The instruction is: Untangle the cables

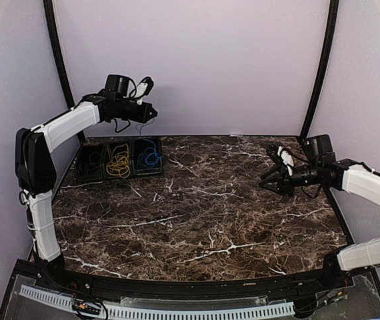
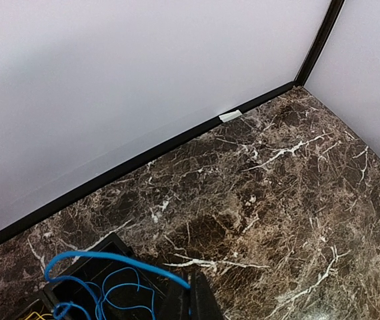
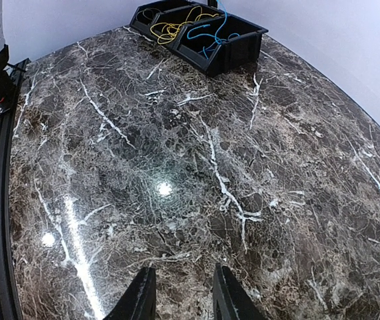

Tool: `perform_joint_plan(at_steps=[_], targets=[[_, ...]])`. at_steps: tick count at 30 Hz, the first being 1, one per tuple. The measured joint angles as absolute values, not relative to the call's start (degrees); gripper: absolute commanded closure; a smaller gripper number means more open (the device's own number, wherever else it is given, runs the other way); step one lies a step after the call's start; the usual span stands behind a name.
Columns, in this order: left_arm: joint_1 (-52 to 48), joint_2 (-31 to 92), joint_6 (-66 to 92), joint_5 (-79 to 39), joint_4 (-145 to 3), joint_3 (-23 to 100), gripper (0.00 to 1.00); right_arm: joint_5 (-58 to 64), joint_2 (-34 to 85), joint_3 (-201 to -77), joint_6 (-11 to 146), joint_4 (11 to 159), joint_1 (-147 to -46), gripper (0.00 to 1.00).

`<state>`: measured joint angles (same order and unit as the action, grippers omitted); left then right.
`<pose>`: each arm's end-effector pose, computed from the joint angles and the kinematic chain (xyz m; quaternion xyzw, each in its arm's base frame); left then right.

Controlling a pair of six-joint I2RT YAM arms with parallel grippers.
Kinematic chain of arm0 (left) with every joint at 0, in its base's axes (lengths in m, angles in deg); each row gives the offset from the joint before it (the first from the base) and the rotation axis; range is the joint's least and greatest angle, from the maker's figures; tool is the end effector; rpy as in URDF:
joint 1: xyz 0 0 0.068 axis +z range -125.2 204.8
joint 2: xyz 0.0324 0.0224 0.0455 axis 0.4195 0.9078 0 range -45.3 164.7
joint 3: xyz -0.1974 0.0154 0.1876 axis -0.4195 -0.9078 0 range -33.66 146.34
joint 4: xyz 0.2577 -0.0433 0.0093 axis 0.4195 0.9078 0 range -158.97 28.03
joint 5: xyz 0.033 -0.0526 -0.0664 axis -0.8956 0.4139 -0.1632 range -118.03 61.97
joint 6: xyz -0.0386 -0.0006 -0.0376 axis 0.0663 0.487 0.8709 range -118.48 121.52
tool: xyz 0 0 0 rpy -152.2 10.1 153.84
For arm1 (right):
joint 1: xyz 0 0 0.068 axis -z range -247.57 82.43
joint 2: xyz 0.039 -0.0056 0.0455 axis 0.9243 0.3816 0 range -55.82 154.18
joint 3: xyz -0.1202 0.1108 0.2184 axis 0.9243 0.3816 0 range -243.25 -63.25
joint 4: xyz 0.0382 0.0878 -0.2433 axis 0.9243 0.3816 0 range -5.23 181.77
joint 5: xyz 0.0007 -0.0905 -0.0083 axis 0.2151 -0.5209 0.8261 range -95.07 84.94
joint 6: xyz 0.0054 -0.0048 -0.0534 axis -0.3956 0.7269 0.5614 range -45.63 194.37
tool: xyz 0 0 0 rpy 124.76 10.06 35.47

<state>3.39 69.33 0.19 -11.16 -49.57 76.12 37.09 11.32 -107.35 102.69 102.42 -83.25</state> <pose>0.4410 -0.1841 0.3481 0.2418 0.7988 -0.2150 0.5072 0.2271 0.0886 0.2506 -0.4568 0.7301 0.2820 0.4228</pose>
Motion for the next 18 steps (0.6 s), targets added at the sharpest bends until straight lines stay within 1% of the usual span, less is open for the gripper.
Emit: perform_joint_plan(at_steps=[18], targets=[[3.55,71.82,-2.60,-11.97,-50.14,73.38,1.00,36.85,11.32,-106.87,103.06,102.31,-83.03,0.70]])
